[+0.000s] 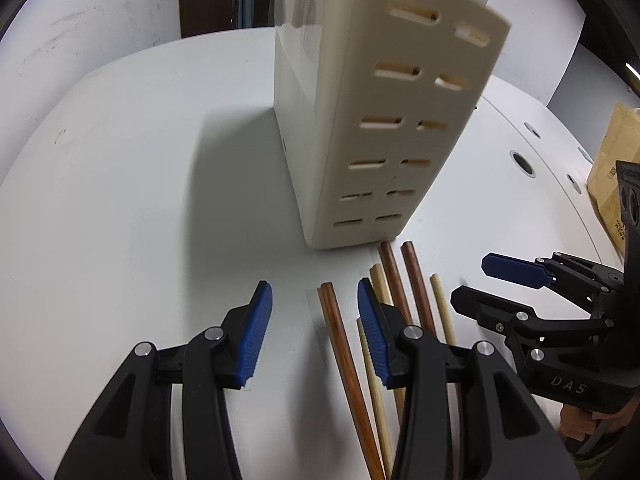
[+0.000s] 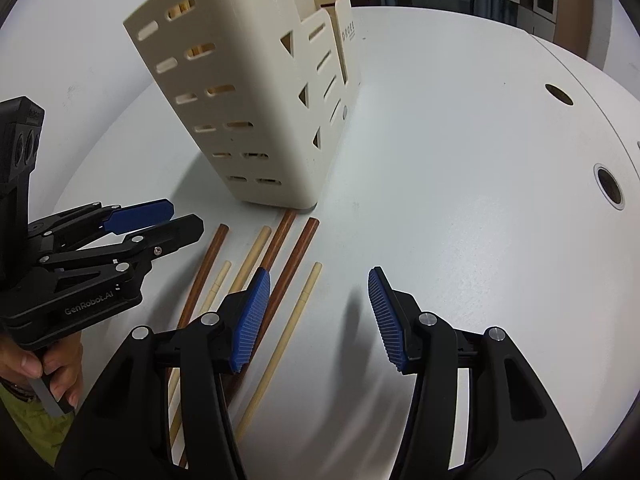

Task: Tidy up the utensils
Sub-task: 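Lower left tool onto a dark chopstick while right tool closes on a light one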

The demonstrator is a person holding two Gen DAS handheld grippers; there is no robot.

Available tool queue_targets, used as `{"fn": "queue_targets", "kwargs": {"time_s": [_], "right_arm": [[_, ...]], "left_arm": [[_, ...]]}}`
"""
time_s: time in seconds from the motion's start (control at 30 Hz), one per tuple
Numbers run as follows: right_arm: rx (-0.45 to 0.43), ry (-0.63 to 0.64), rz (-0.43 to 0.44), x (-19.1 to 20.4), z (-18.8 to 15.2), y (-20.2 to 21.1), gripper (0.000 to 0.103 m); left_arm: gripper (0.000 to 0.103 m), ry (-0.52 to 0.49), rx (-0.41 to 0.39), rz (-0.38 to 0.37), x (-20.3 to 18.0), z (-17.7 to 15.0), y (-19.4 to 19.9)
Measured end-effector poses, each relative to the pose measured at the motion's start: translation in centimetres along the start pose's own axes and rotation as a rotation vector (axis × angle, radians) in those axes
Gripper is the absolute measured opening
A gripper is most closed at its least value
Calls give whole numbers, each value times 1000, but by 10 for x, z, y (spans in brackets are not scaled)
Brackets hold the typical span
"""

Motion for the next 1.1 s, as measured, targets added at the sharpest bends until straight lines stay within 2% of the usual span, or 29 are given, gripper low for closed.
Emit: {"fn": "queue_targets", "kwargs": {"time_s": [0.27, 0.57, 0.77, 0.87, 0.97, 1.1], "right_arm": [[36, 14, -24, 3, -4, -12, 43], [34, 48, -77, 11, -6, -11, 42], [20, 115, -137, 25, -17, -8, 34], [20, 121, -133, 29, -20, -6, 30], [15, 132, -131, 33, -23, -4, 26], [17, 138, -123, 32, -22, -3, 12]], "left_arm": [[44, 28, 33, -18, 1, 2, -14], [44, -13, 48, 20, -6, -3, -20], [34, -30, 61, 37, -8, -5, -25], [30, -53, 55, 61, -11, -6, -26], [22, -68, 49, 92, -10, -6, -27], [14, -75, 44, 106, -10, -7, -28]]}}
Point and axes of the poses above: each gripper's, at about its wrist camera, not at the fingertips, and y roughly against the way its jaws point, x to its left, z to its top, the point moved 4 cm from there along -y, roughly the way its jaws point, and after that the axes turned 1 degree about -x, right-handed, at the moved point
